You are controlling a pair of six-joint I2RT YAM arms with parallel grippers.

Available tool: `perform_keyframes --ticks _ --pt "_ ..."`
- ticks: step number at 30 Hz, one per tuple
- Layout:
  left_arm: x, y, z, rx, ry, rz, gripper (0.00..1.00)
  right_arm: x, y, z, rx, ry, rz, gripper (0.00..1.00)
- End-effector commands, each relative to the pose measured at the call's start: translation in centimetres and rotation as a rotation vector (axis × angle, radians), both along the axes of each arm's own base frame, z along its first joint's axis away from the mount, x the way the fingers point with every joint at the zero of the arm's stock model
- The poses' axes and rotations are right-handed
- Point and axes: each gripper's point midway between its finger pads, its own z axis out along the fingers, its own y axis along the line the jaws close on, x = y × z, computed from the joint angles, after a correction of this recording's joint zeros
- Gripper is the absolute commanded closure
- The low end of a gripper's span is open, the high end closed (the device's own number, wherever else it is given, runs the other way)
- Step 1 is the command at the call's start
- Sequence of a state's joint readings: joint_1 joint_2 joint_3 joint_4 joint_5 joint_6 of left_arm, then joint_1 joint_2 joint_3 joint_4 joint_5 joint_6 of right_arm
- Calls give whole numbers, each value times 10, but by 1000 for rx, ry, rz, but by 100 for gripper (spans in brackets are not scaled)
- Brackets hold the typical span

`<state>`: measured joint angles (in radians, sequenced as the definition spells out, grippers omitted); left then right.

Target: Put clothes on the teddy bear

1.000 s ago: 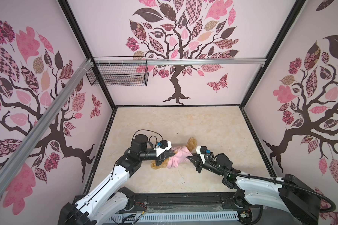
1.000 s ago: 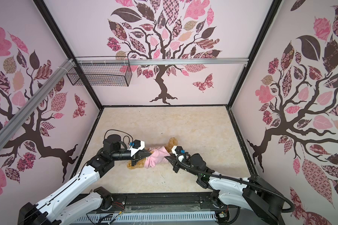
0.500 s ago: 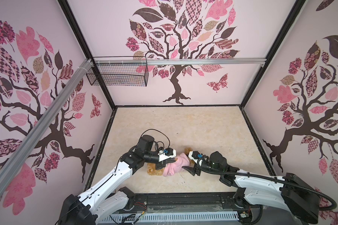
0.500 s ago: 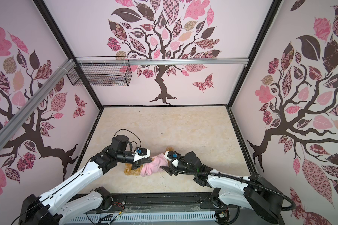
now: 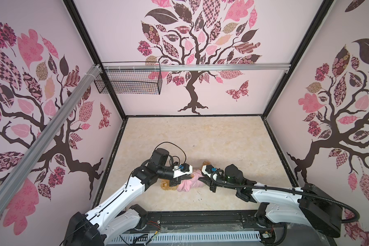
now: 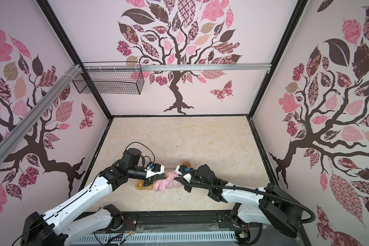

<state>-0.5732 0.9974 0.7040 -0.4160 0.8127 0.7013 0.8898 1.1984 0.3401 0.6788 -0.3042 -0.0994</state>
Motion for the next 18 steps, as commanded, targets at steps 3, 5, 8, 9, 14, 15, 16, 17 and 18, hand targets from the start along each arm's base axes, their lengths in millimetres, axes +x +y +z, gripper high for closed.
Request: perform_keyframes --ticks 3,5,8,9,14,15,16,17,18 --pt "1 -1 69 -287 -2 -5 100 37 -37 -10 59 110 -263 100" --pt "4 1 79 -342 7 15 100 42 -50 -20 72 154 -321 100" --pt "7 2 86 -393 38 38 100 44 -61 -29 74 186 -371 100" --pt "8 3 87 -404 47 48 100 44 -63 -31 76 200 -383 100" --pt "17 8 83 -414 69 114 100 50 -69 -34 85 222 -443 100" --pt "19 10 82 -414 74 134 100 52 -72 -35 84 222 -459 100" --pt "23 12 80 -414 83 162 100 54 -75 -34 89 227 -476 100" --pt "26 13 79 -416 90 185 100 56 -77 -33 95 230 -488 100" --pt "28 15 76 -415 96 207 100 58 -79 -32 97 233 -499 100"
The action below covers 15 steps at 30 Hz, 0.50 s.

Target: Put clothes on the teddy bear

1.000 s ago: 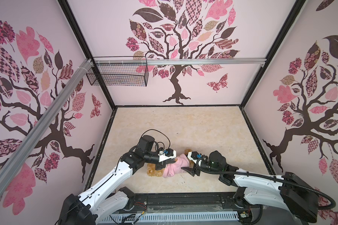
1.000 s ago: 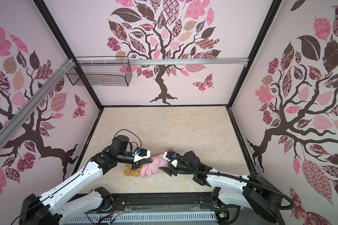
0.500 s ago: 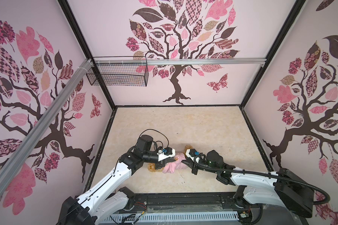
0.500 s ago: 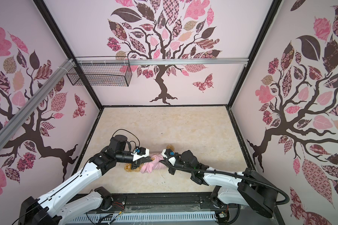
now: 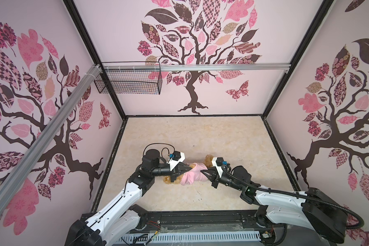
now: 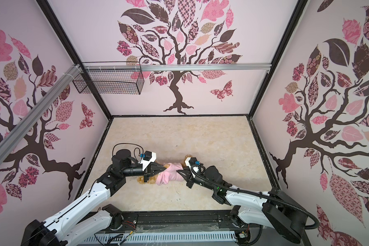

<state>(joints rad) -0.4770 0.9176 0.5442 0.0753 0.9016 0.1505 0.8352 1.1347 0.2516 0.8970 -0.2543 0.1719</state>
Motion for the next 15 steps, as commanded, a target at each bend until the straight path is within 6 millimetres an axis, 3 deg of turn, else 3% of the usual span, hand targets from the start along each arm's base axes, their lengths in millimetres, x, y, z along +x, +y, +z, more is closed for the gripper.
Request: perform_keyframes --ticks 1,7,12,15 --pt "5 13 34 -99 -83 63 100 43 -58 -65 -160 175 -337 100" --pt "27 21 17 -78 13 212 100 37 -47 -51 -134 124 -266 100" --pt "-9 5 -22 170 -58 29 100 12 -21 -23 -93 -13 -40 100" --pt "-18 1 -33 252 -64 -38 100 4 -13 -15 -102 -67 34 100"
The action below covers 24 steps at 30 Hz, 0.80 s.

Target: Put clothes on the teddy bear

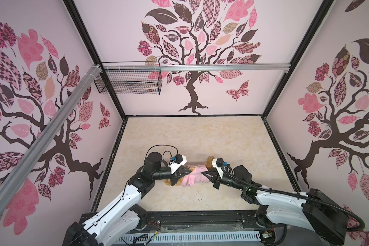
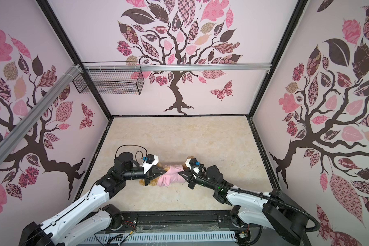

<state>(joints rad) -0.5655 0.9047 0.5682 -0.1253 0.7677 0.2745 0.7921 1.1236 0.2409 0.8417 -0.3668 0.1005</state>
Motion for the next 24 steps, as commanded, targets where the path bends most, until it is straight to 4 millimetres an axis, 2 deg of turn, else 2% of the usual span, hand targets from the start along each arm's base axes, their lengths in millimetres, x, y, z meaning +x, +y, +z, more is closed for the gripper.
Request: perform_keyframes --ticks 1,6,11,18,21,24 --pt "-8 4 -7 127 -65 -64 100 9 -8 0 -40 -67 -20 100" --pt "-10 1 -2 162 -82 -104 83 0 -5 3 -46 -116 37 100" --pt "-6 -3 8 159 -82 -101 73 -4 -2 1 -67 -131 54 100" --pt "2 -7 27 137 -104 -74 73 -9 3 -3 -94 -149 71 100" --pt "5 -9 39 111 -112 -60 77 -12 5 -5 -106 -166 81 100" --pt "8 -11 39 138 -113 -67 81 -13 6 -5 -108 -168 81 100"
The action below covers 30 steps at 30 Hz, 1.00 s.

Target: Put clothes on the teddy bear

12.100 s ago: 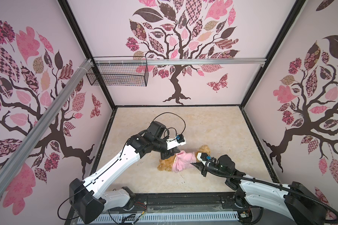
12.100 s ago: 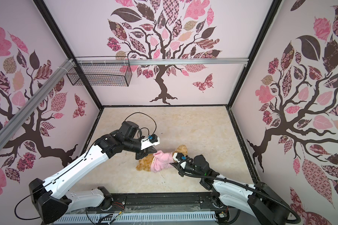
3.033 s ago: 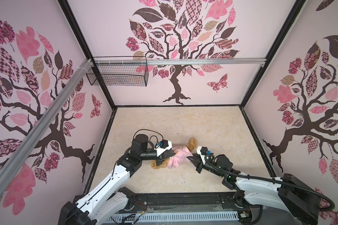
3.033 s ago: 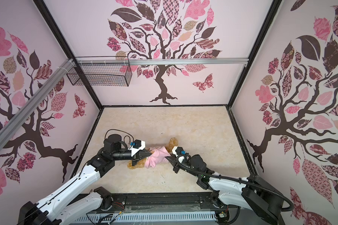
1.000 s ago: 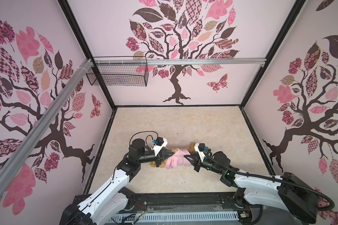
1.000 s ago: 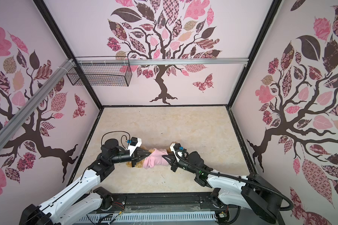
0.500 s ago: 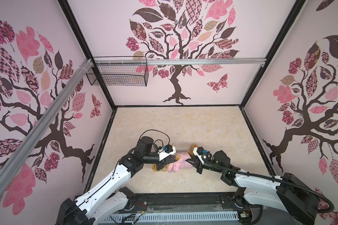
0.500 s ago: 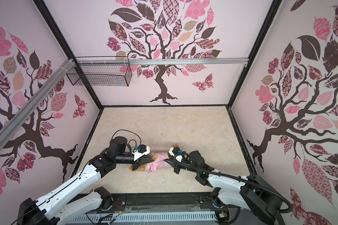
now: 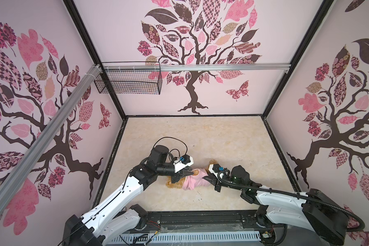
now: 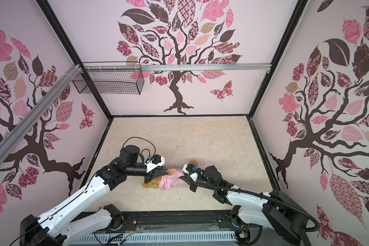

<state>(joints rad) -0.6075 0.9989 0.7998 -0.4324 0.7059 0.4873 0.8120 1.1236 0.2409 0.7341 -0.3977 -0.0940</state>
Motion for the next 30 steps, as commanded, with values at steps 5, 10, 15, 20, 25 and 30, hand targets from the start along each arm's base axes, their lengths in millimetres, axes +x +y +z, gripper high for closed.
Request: perform_keyframes --ticks 5,10,15,20,25,30 --pt "3 -9 12 81 -50 -46 85 1 4 19 38 -71 6 100" --pt "3 -16 0 139 -48 -81 85 1 4 19 37 -69 6 100" --pt "6 -17 -8 173 -44 -85 86 0 4 19 39 -67 8 100" --pt "6 -17 -16 187 -29 -97 86 0 4 18 38 -65 7 100" --pt "8 -21 -21 202 -20 -103 83 0 5 21 44 -64 10 100" --pt "10 -22 -30 240 -20 -101 77 -1 7 24 51 -63 16 100"
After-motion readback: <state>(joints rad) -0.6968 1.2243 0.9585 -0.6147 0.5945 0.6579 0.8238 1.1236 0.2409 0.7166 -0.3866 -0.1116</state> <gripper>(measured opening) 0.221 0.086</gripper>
